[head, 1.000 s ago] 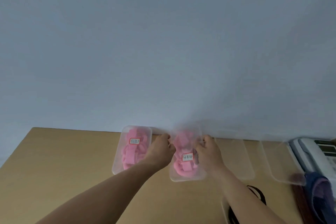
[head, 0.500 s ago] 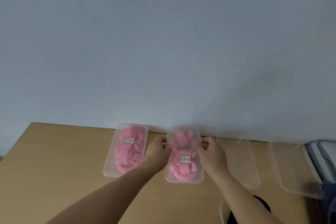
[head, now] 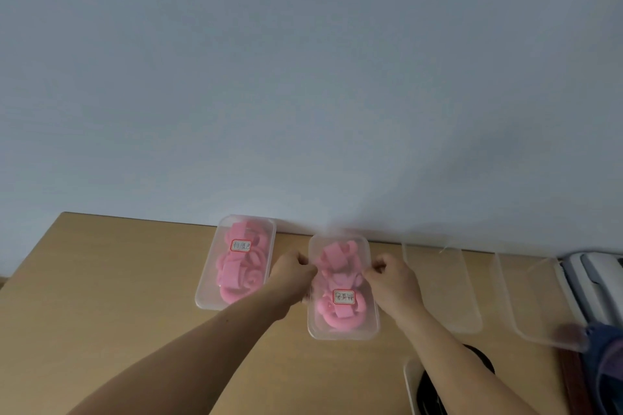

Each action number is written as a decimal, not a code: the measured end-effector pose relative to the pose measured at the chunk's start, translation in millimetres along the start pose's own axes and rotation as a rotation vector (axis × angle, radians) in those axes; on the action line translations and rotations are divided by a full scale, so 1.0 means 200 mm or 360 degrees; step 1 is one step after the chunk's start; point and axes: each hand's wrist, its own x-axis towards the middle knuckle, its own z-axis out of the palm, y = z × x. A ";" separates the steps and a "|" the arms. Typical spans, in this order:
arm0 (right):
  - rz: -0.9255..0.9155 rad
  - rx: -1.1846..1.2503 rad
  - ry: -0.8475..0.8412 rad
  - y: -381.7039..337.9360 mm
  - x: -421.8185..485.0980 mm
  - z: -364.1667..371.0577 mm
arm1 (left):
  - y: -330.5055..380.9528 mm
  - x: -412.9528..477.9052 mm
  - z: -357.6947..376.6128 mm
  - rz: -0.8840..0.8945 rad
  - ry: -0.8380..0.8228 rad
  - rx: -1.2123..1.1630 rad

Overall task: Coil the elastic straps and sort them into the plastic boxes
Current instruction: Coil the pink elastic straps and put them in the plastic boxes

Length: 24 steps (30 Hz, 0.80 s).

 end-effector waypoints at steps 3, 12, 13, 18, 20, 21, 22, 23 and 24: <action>-0.0009 -0.0057 0.0016 -0.01 0.00 -0.01 | 0.00 -0.01 0.00 -0.0076 -0.0030 -0.0159; 0.0046 -0.0157 -0.0012 -0.03 0.02 -0.03 | 0.02 -0.01 -0.02 -0.0199 -0.0069 -0.0357; 0.0049 -0.0159 -0.0006 -0.03 0.02 -0.03 | 0.02 -0.01 -0.01 -0.0204 -0.0067 -0.0371; 0.0059 -0.0204 0.0013 -0.03 0.02 -0.02 | 0.02 0.00 0.00 -0.0178 -0.0039 -0.0379; 0.0071 -0.0220 0.0015 -0.04 0.02 -0.02 | 0.03 -0.01 0.01 -0.0031 0.0053 -0.0125; 0.0075 -0.0228 0.0017 -0.04 0.02 -0.02 | 0.03 -0.02 0.02 0.0117 0.0141 0.0175; 0.0075 -0.0238 0.0019 -0.05 0.03 -0.01 | 0.02 -0.03 0.04 0.0297 0.0256 0.0529; 0.0071 -0.0250 0.0023 -0.05 0.03 -0.01 | 0.02 -0.04 0.06 0.0489 0.0356 0.0809; 0.0061 -0.0259 0.0028 -0.05 0.03 -0.01 | 0.02 -0.05 0.09 0.0653 0.0403 0.1004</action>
